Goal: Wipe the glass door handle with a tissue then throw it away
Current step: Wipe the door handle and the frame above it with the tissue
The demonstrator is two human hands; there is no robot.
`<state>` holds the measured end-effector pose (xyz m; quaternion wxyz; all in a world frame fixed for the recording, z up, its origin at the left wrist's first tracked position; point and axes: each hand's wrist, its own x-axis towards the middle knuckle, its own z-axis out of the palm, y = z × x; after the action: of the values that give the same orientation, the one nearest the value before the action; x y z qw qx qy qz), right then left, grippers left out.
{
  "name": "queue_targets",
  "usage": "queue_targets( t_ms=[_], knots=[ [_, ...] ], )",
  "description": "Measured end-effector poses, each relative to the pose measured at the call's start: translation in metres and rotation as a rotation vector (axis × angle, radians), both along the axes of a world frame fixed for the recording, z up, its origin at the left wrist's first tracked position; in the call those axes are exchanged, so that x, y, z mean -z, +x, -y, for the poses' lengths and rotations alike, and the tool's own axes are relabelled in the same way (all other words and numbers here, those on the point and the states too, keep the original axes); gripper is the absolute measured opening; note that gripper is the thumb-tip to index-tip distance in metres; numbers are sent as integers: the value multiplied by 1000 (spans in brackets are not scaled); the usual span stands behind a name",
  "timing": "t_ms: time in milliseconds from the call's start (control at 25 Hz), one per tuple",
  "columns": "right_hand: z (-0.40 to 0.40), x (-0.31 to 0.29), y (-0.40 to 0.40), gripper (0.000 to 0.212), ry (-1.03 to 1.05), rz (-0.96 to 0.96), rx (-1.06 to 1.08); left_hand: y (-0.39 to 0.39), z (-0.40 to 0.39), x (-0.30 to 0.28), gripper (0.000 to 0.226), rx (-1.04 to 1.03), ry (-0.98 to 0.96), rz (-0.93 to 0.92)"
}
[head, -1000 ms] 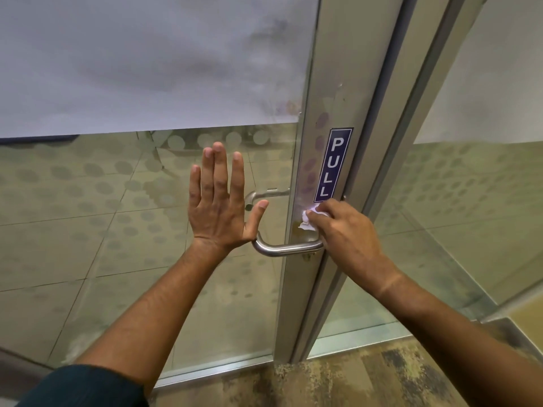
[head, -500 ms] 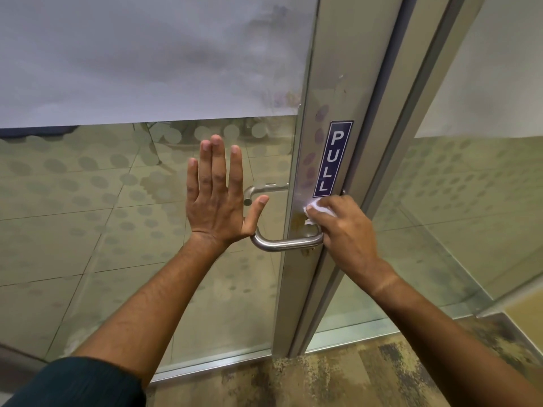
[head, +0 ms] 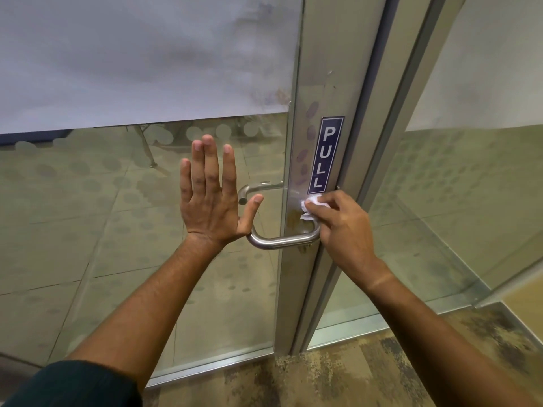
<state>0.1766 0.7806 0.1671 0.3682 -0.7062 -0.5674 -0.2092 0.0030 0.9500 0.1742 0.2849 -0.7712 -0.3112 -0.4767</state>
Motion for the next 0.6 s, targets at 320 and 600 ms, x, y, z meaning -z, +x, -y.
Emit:
queue_targets(
  t_ms=[320,600],
  knots=[
    [1,29,-5,22,278,-239,114,-1,0,0,100,7,0,-8],
    [-9,54,-18,37,253,-213,165,-1,-1,0,98,18,21,7]
  ],
)
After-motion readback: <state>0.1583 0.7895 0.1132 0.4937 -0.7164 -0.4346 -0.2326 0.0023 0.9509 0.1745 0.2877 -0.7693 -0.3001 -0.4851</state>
